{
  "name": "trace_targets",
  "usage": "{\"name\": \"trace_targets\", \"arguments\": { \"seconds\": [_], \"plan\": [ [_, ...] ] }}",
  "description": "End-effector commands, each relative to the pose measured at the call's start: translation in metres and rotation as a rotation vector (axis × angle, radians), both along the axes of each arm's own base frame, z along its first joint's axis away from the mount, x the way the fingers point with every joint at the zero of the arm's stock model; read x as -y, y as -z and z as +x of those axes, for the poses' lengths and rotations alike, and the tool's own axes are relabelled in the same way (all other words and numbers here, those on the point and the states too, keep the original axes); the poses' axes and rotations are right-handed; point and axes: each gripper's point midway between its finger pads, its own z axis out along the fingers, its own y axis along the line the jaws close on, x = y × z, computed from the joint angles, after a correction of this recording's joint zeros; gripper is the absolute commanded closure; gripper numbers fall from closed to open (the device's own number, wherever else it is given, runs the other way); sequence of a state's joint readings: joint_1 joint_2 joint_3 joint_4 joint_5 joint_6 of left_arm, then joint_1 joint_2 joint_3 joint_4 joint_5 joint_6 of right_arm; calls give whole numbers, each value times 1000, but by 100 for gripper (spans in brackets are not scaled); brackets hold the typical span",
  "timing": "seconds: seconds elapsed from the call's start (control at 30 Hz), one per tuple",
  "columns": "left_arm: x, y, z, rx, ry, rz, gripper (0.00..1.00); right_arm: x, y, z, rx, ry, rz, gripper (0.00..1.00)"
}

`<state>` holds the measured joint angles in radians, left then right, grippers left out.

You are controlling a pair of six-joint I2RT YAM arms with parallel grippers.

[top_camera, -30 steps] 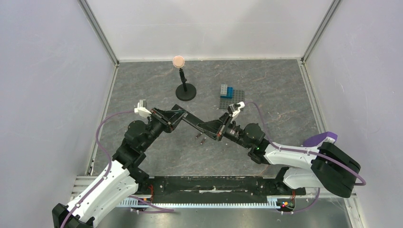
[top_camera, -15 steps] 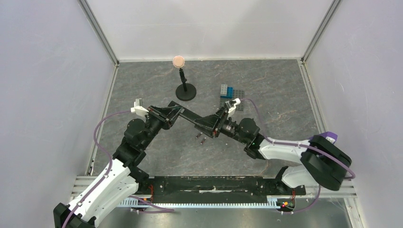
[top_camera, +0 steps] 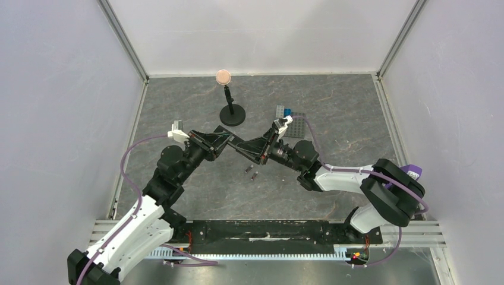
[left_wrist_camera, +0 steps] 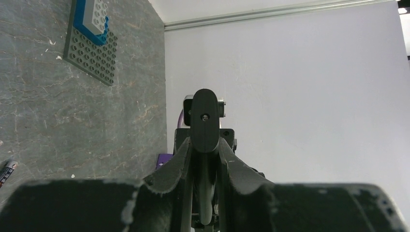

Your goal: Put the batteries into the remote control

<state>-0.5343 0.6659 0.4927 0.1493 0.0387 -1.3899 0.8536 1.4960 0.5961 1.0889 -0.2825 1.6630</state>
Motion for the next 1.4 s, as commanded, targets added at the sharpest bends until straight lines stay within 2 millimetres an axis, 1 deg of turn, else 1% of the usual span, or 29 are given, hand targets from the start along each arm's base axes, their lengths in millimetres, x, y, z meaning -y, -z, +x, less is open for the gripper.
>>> {"name": "trace_targets", "arguments": {
  "seconds": [0.0, 0.1, 0.13, 0.27, 0.37, 0.5, 0.63, 0.77, 0.87, 0.93, 1.0, 1.07, 1.13, 1.23, 1.37],
  "plan": [
    [-4, -39, -4, 107, -8, -45, 98, 1, -1, -8, -4, -41, 38, 70],
    [-6, -41, -4, 115, -17, -43, 98, 6, 10, -13, -24, -50, 22, 77],
    [-7, -41, -3, 116, -23, -41, 98, 8, 14, -15, -28, -50, 16, 78],
    [-9, -40, -2, 111, -37, -23, 98, 22, 30, -23, -47, -25, -6, 77],
    [-16, -41, 2, 122, -84, -10, 98, 30, 38, -27, -51, -13, -17, 76],
    [-15, -42, 4, 124, -80, 0, 98, 32, 37, -31, -40, -27, -7, 77],
    [-12, -41, 4, 124, -65, 3, 98, 29, 33, -30, -29, -34, -2, 84],
    [-14, -42, 2, 129, -72, 6, 98, 27, 32, -30, -26, -43, 3, 87],
    [-16, -44, 1, 126, -78, 21, 98, 27, 33, -32, -31, -54, 2, 91],
    [-17, -46, 1, 122, -84, 40, 98, 28, 33, -35, -24, -65, 2, 92],
    [-18, -52, 1, 129, -84, 56, 98, 28, 29, -42, 18, -95, 4, 91],
    [-18, -55, 2, 134, -85, 68, 98, 27, 28, -47, 51, -121, -13, 92],
    [-18, -58, 3, 144, -86, 78, 98, 31, 35, -50, 57, -118, -37, 93],
    [-19, -57, 6, 142, -90, 82, 98, 35, 36, -54, 69, -121, -32, 97],
    [-20, -57, 10, 143, -97, 65, 98, 37, 27, -57, 93, -130, 9, 100]
  ]
}}
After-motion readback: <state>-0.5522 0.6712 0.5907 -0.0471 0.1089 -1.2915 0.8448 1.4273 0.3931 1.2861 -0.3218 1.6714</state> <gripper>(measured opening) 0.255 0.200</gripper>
